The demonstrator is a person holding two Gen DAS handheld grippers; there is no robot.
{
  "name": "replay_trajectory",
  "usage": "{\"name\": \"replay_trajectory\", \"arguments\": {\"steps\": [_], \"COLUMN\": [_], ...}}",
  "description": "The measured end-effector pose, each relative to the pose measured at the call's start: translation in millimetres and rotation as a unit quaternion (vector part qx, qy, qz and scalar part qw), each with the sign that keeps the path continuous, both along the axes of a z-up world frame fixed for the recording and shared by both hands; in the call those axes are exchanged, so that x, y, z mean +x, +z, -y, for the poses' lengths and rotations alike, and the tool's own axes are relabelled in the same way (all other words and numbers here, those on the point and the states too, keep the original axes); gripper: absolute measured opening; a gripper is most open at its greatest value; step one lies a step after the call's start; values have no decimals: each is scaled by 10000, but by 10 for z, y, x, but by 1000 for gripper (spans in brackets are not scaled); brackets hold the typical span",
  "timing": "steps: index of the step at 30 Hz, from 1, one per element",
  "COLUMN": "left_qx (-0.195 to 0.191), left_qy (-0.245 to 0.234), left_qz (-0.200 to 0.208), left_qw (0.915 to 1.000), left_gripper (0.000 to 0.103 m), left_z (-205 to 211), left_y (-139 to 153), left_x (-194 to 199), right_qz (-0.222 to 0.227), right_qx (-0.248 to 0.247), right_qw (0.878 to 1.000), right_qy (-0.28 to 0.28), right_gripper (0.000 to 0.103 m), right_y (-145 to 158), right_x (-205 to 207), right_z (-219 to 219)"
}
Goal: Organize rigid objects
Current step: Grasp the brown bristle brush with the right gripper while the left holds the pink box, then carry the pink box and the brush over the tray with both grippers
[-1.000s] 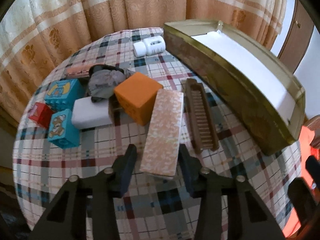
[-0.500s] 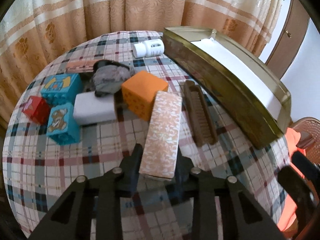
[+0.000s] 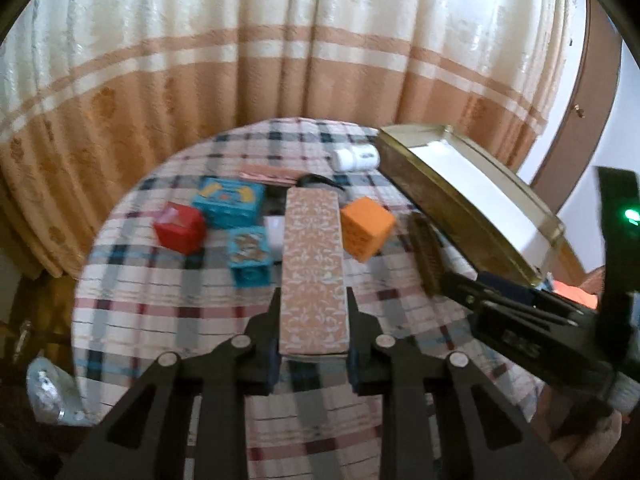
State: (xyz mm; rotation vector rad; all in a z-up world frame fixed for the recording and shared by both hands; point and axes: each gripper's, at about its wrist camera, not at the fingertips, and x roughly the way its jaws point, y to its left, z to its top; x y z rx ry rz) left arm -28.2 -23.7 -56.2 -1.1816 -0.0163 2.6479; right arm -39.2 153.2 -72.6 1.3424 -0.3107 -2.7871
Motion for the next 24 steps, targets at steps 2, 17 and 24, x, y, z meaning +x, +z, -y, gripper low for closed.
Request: {"name": "replay_trajectory", "arguments": {"steps": [2, 17, 24], "left_qx": [-42, 24, 35], "left_qy": [45, 160, 124], "left_qz": [-11, 146, 10], "left_qw": [10000, 9998, 9999], "left_gripper": [24, 24, 24], "left_z": [36, 123, 71], "left_y": [-4, -49, 54], "left_x": [-5, 14, 89], "right_qz": [81, 147, -220], "right_qx": [120, 918, 350], "right_qw": [9999, 9956, 9986], "right_qy": [15, 69, 325], "right_gripper": [50, 27, 27], "right_y": [-69, -246, -53], "right_x": [-116, -409, -91], "right_z": [60, 165, 66]}}
